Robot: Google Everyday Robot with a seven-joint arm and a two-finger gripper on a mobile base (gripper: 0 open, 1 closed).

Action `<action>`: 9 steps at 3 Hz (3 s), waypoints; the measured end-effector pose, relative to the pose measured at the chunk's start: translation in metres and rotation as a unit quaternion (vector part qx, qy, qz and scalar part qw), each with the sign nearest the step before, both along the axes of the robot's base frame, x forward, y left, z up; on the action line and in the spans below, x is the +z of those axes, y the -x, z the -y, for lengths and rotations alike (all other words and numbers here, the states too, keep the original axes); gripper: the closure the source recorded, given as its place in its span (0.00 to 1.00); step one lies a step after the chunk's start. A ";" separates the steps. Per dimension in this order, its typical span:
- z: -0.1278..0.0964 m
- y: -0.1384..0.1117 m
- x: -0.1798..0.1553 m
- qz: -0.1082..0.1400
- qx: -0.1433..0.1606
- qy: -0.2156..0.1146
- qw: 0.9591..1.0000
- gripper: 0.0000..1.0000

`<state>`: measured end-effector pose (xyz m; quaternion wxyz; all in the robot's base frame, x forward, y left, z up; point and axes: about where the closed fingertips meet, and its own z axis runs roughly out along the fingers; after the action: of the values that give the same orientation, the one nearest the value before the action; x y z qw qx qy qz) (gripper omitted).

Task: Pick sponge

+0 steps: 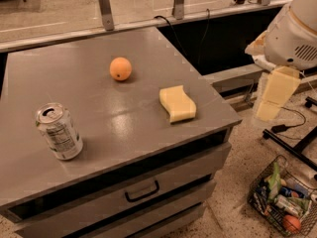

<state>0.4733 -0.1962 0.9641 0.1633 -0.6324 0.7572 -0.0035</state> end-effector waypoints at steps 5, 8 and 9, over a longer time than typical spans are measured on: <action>-0.116 -0.086 -0.115 -0.008 0.096 -0.068 0.993 0.00; -0.140 -0.090 -0.132 -0.008 0.115 -0.082 0.990 0.64; -0.140 -0.090 -0.131 -0.008 0.115 -0.082 0.990 0.87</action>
Offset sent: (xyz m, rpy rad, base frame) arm 0.0945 0.0896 -0.0769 0.1097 0.0903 0.1908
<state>0.5637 -0.0560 0.8335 0.2083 -0.7000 0.6781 0.0827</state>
